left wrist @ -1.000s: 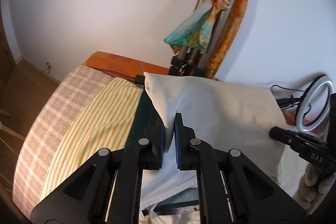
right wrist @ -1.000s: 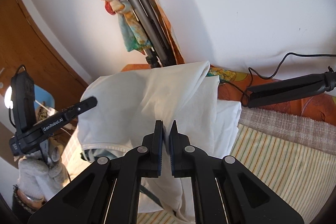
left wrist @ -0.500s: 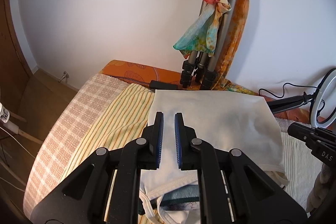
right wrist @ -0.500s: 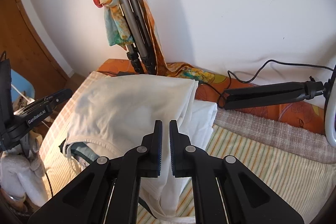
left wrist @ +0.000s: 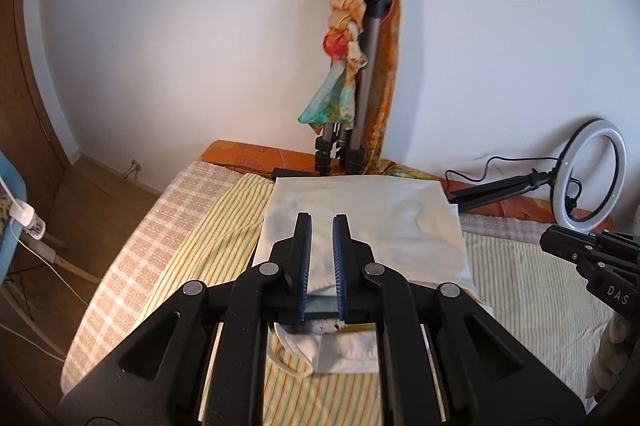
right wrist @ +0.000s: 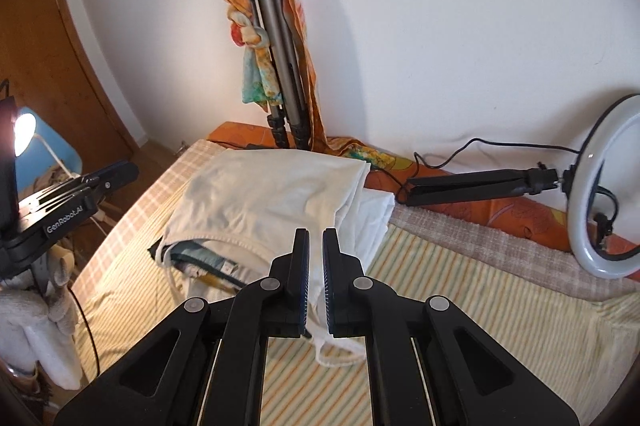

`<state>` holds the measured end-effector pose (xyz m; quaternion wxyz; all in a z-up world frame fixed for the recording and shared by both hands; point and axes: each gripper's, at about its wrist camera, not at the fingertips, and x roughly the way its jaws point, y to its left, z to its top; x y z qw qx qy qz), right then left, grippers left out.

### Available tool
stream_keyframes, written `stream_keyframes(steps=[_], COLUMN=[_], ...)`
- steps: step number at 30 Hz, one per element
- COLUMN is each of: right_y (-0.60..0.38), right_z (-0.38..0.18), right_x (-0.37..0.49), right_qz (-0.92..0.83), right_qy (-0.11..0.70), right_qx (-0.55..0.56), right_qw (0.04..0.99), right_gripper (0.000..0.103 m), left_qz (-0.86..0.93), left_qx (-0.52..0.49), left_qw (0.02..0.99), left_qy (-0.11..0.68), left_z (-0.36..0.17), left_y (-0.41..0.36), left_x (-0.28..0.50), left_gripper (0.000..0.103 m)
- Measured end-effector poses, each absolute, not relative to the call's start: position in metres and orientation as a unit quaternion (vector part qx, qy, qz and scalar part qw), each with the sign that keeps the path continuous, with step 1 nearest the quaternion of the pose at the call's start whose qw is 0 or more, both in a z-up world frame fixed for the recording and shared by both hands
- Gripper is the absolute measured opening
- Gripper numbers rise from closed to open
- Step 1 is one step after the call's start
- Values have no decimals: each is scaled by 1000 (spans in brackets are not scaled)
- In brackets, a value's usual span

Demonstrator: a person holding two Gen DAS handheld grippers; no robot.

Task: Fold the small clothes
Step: 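Lower the tank top onto the pile, open both tools and withdraw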

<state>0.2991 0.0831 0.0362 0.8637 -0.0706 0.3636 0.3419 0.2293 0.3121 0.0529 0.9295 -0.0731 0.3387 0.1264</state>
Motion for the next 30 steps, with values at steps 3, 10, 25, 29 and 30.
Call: stream_keyframes(steps=[3, 10, 25, 29, 30], right_y=[67, 31, -47, -62, -65], right_z=[48, 67, 62, 53, 49], right_x=[276, 234, 166, 155, 152], right_qz=[344, 337, 330, 324, 322], right_qy=[352, 336, 313, 306, 303], right_qx=[-74, -83, -67, -68, -71], right_qw=[867, 876, 888, 892, 894], right_gripper=[5, 6, 19, 19, 19], left_qz=[124, 117, 82, 73, 78], left_qx=[-66, -40, -20, -30, -29], left_qw=[933, 942, 950, 951, 952], left_qy=[331, 313, 300, 299, 294], left_z=[67, 91, 81, 68, 66], left_y=[297, 256, 181, 167, 164], left_x=[211, 160, 67, 52, 49], left_gripper=[8, 8, 10, 35, 48])
